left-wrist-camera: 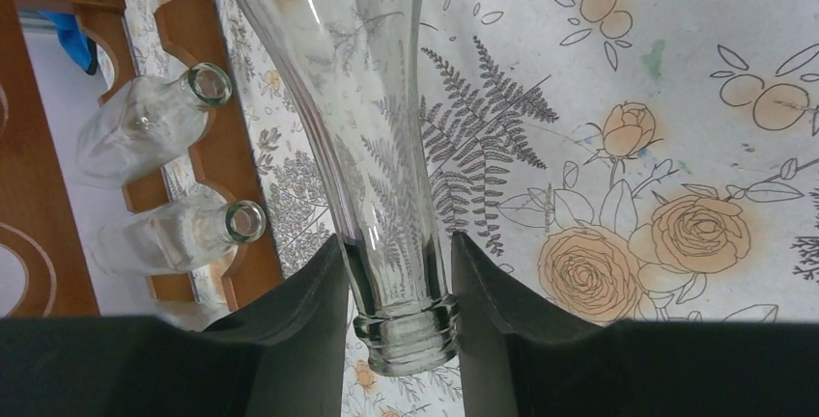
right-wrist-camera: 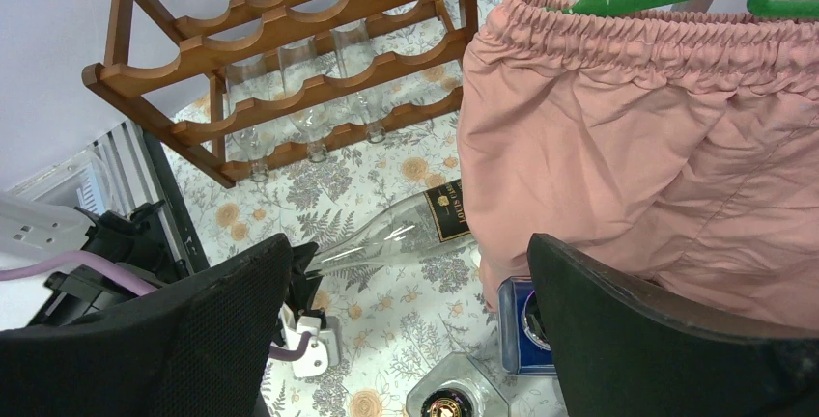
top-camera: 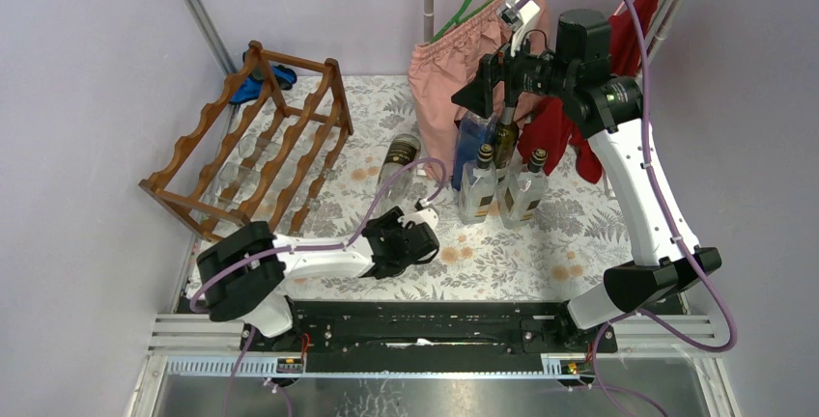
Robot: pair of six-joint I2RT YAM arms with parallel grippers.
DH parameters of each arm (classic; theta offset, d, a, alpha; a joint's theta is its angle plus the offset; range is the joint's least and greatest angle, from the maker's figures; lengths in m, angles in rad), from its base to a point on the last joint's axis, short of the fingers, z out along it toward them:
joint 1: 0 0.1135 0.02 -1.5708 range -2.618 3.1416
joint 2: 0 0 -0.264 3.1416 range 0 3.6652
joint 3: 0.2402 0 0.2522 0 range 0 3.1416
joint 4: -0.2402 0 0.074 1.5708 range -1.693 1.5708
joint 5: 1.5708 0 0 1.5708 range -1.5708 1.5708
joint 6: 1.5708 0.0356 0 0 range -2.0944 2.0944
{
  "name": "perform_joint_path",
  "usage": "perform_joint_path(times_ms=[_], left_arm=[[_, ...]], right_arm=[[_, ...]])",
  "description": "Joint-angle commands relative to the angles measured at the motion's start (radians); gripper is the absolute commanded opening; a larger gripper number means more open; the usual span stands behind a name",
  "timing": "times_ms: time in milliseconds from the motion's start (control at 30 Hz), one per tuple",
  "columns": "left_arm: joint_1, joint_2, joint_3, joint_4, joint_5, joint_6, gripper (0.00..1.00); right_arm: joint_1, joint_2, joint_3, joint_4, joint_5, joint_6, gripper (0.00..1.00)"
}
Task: Put the wine bottle on the wine rack
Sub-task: Adjust the wine bottle at the center of the board, then pick up the wine bottle from the center of the board.
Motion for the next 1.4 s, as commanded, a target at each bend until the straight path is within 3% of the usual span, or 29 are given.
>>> perform_joint_path(times_ms=[0, 233, 533, 633, 800, 933, 1133, 1233, 1367], left_arm=[[-0.026, 0.061, 0.028, 0.060, 0.206, 0.007, 0.26], [-0.026, 0.147, 0.036, 0.067, 0.214, -0.017, 0.28], [-0.026, 0.078, 0.071, 0.005, 0.267, -0.054, 0.74], [-0.026, 0.047, 0.087, -0.019, 0.309, -0.069, 0.84], [-0.026, -0.084, 0.132, -0.107, 0.375, -0.113, 0.87], [-0.025, -0.295, 0.166, -0.197, 0.407, -0.133, 0.88], [0.028, -0.553, 0.343, -0.303, 0.339, -0.160, 0.96], [0.100, -0.590, 0.507, -0.274, 0.335, -0.113, 0.99], [0.115, -0.562, 0.740, -0.243, 0.292, -0.062, 0.99]], right_arm=[[-0.006, -0.035, 0.004, 0.046, -0.020, 0.007, 1.00], [-0.007, -0.040, -0.001, 0.046, -0.020, 0.003, 1.00], [-0.007, -0.038, -0.005, 0.043, -0.028, 0.002, 1.00], [-0.005, -0.036, -0.001, 0.044, -0.030, 0.003, 1.00], [-0.005, -0.027, 0.010, 0.006, -0.048, -0.029, 1.00], [-0.005, -0.022, 0.004, -0.009, -0.035, -0.049, 1.00], [0.008, 0.002, 0.015, -0.050, -0.023, -0.110, 1.00], [0.103, 0.013, 0.012, -0.106, 0.039, -0.193, 1.00], [0.295, 0.048, 0.010, -0.188, 0.185, -0.304, 1.00]])
